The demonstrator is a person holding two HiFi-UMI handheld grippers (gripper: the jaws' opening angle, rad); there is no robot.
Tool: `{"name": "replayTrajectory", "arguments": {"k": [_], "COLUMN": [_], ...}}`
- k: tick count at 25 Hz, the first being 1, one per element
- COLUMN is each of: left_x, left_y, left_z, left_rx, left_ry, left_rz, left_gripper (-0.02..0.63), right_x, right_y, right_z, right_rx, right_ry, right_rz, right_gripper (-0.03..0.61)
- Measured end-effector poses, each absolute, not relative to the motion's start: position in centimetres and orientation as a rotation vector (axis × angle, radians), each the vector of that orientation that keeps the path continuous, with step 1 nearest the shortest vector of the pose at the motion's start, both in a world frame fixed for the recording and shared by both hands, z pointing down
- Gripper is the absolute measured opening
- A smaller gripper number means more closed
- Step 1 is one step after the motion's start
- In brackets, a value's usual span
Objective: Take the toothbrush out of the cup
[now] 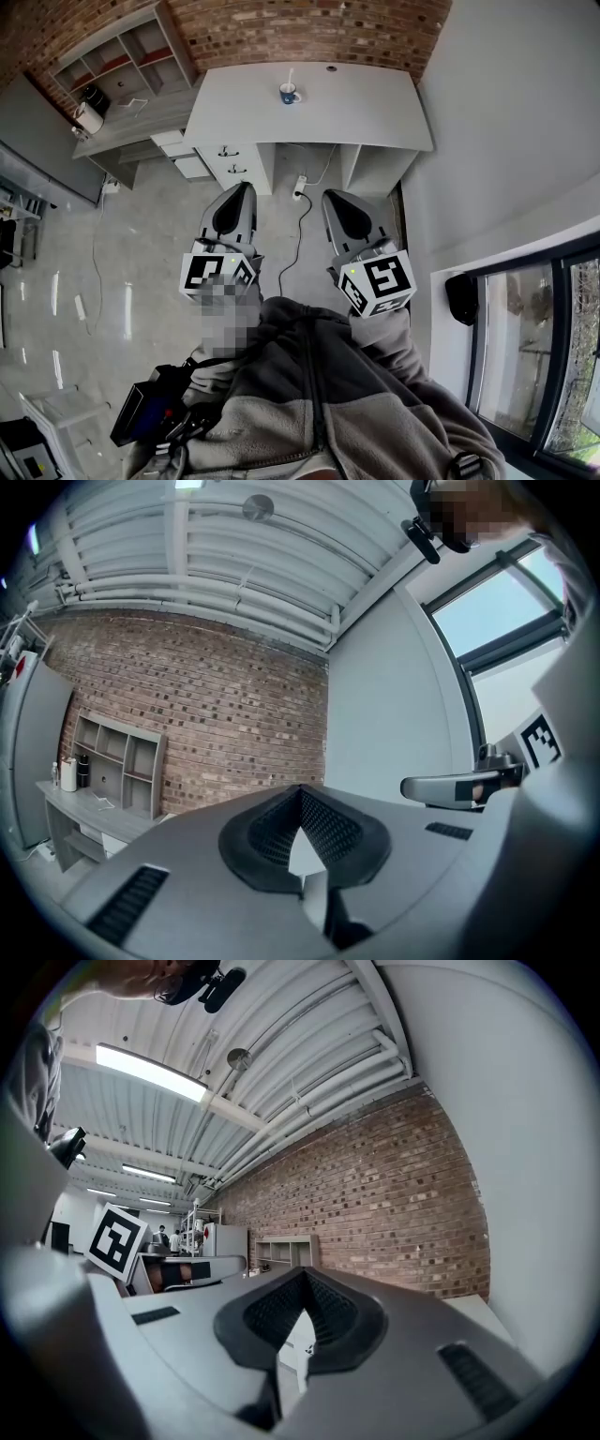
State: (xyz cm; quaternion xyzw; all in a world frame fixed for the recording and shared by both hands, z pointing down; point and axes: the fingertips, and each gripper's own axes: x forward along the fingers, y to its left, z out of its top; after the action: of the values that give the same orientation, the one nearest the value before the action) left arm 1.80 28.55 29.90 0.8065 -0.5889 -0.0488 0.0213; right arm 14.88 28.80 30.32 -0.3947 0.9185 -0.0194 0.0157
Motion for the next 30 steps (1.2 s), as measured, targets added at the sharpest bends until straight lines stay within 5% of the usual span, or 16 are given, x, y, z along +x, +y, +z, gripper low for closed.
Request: {"name": "replayTrajectory", "arguments": {"k": [15,30], "left_x": [0.5,-8.7], "left_y": [28.1,6.0], "left_z": [30.5,32.8], "left_rx": [2.459,2.437], "left_ry": [-1.84,-1.77], "left_rz": [-0.184,-0.197], "left_gripper": [0.005,0.005], "right_x": [16.1,9.0], "right_y": [29.2,6.4], "right_z": [31.0,33.2], "right_rx": [-1.287,-1.431], "right_ry": [2.859,2.838], "right_rz": [-0.068,-0.131], "right_gripper": [0.0,0.0]}}
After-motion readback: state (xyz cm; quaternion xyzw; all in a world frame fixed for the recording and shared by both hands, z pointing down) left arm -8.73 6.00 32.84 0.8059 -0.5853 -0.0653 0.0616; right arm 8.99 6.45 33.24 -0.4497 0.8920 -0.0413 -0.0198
